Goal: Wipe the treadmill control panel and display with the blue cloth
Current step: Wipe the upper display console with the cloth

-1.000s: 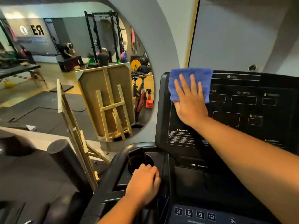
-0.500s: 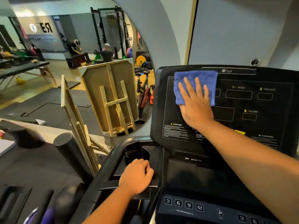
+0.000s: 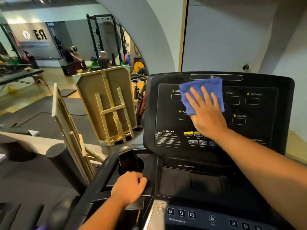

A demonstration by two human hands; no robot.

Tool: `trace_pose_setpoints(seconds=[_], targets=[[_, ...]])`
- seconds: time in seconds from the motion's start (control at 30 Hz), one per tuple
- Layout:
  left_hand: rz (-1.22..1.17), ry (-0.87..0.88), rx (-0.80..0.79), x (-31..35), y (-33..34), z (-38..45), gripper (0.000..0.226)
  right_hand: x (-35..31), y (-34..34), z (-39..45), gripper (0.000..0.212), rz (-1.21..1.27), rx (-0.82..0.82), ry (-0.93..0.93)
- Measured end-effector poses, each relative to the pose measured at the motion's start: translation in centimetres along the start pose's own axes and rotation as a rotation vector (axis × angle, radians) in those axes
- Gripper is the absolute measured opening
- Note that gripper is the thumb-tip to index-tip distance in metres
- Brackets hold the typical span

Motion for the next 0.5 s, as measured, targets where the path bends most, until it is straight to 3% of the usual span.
trace_pose_setpoints(seconds=[0.07, 0.1, 0.23, 0.3, 0.4, 0.5], targets=[[-0.004, -0.007, -0.008, 0.2, 0.0, -0.1, 0.039, -1.4, -0.3, 2.5, 0.068, 0.014, 0.021, 0.081], [-0.005, -0.009, -0.01, 0.2, -0.1, -0.1, 0.039, -2.5, 0.3, 2.8, 0.071, -0.004, 0.018, 0.038], [0.002, -0.02, -0.009, 0.3, -0.2, -0.3, 0.039, -4.6, 3.2, -2.1, 0.07, -0.099, -0.057, -0.363], [0.005, -0.018, -0.004, 0.4, -0.2, -0.3, 0.04, -3.0, 3.8, -5.2, 0.066, -0.089, -0.102, -0.446], [0.008, -0.01, -0.003, 0.5, -0.2, -0.2, 0.04, 1.1, 2.8, -6.9, 0.068, -0.058, -0.068, -0.325], [0.009, -0.007, -0.007, 0.5, -0.3, -0.1, 0.038, 4.9, 0.4, -3.6, 0.071, -0.03, -0.005, 0.046]])
Point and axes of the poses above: each hand's wrist, its own z-axis towards the middle knuckle, its own y-axis out of the palm, x = y × z, the point moved 3 cm from there along z, towards the middle knuckle, and after that the axes turned 6 degrees about y, right-handed, at the moved point
